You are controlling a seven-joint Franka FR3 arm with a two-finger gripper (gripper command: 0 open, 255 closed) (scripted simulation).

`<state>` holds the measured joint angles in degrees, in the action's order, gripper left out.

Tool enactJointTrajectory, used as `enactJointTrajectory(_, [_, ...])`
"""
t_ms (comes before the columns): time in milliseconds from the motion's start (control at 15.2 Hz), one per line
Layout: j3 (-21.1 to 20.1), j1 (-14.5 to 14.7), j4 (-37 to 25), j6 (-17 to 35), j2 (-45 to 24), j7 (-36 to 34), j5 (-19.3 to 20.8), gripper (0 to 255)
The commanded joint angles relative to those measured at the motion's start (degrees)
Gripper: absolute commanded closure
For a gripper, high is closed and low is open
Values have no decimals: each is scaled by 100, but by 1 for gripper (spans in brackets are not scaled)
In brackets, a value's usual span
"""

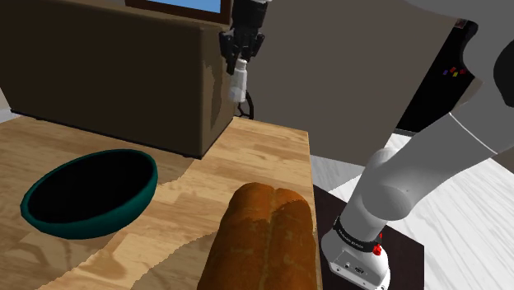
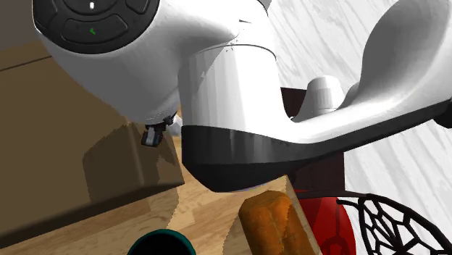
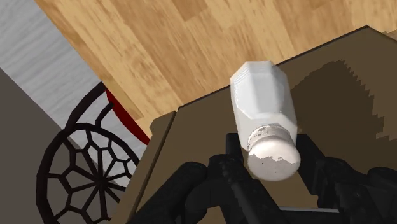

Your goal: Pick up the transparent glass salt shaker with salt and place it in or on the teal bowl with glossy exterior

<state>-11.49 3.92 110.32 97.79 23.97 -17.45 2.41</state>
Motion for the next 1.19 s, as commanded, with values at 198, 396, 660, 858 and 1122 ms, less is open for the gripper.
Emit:
enactJointTrajectory(198, [-593,160,-561,-170,-452,-764,24,255])
enactJointTrajectory(396, [-941,255,-965,-290,-787,-1217,105,255])
enactJointTrajectory(660, [-1419,399,-1622,-495,-1348,-1850,319,255])
enactJointTrajectory(858, [-1780,557,-2221,-702,-1870,-2351,585,255])
enactJointTrajectory(1122, [-2232,918,-3211,-1093,-2737,-3040,1124,255])
